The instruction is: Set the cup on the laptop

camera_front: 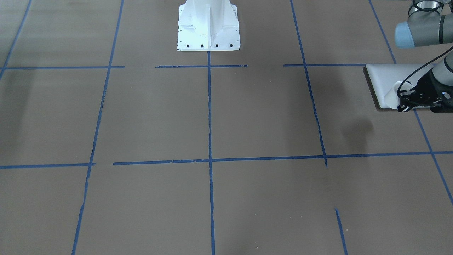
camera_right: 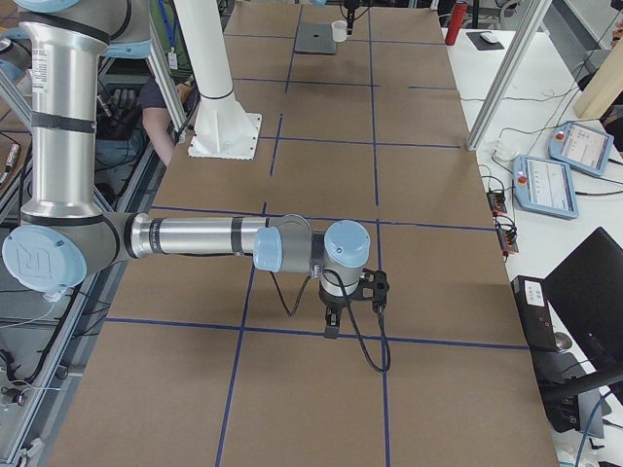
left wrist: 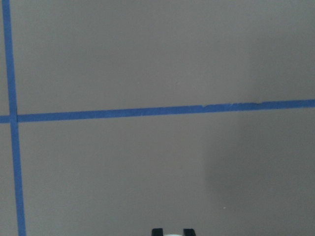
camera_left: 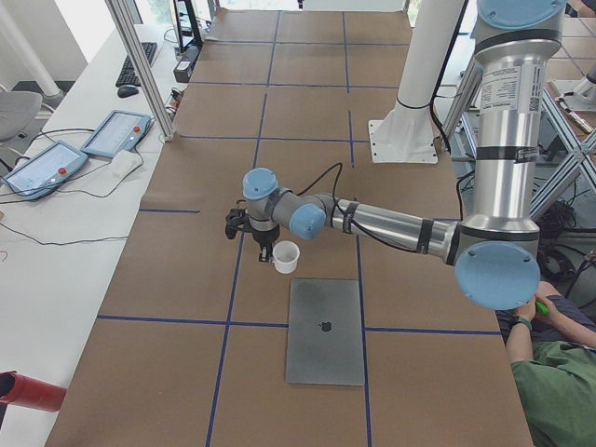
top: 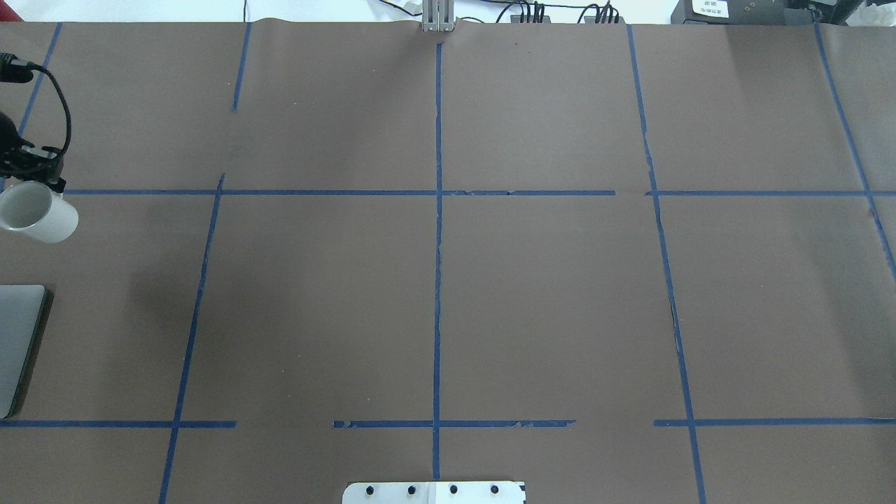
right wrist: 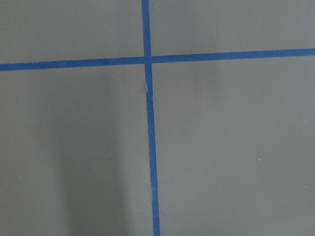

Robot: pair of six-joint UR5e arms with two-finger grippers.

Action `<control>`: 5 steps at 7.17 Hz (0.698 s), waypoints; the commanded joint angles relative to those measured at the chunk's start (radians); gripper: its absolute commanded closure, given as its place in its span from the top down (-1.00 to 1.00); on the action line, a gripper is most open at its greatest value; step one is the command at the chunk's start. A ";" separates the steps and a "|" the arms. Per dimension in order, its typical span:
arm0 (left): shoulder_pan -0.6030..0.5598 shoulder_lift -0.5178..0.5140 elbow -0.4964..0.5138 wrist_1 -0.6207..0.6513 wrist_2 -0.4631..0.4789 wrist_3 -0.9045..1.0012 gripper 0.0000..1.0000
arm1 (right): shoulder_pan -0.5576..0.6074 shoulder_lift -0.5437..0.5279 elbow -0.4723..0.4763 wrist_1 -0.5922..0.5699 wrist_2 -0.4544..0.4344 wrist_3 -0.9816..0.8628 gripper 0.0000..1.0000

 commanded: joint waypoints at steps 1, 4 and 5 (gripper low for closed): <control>-0.003 0.120 -0.013 -0.071 -0.003 -0.001 -1.00 | 0.000 0.000 0.000 0.000 0.000 0.000 1.00; -0.003 0.204 0.035 -0.210 -0.006 -0.070 -1.00 | 0.000 0.000 0.000 0.000 0.000 0.000 1.00; -0.003 0.204 0.061 -0.217 -0.006 -0.065 -1.00 | 0.000 0.000 0.000 0.000 0.000 -0.001 1.00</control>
